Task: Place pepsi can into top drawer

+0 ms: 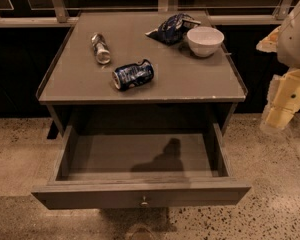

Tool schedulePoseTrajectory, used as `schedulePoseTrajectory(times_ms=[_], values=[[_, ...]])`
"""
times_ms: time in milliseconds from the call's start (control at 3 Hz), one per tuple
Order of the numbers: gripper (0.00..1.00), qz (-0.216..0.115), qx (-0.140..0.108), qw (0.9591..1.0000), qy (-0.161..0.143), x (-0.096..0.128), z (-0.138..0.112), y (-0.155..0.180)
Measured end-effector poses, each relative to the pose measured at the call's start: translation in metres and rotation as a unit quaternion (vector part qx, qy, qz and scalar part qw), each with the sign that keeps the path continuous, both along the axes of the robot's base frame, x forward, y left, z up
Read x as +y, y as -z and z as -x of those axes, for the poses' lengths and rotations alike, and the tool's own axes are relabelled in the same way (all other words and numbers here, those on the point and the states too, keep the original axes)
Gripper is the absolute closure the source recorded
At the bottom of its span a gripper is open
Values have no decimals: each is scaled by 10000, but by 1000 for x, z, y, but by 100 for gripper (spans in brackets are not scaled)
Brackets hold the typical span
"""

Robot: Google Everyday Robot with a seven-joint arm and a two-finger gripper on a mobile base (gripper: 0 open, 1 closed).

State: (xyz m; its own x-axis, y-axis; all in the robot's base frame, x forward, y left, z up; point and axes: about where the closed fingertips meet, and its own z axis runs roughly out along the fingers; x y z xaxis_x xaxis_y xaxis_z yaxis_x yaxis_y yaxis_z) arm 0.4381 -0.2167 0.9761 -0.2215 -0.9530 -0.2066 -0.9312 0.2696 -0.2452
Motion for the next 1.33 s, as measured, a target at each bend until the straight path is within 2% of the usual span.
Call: schedulePoseTrajectory(times_ms=[333, 667, 1000, 1333], values=[[0, 0, 0, 10000, 0, 0, 0, 0], [0, -93, -114, 9997, -212, 2, -23, 0], [0, -233, -257, 9975, -617, 10, -61, 1], [0, -340, -289, 9945, -952, 24, -98, 5]])
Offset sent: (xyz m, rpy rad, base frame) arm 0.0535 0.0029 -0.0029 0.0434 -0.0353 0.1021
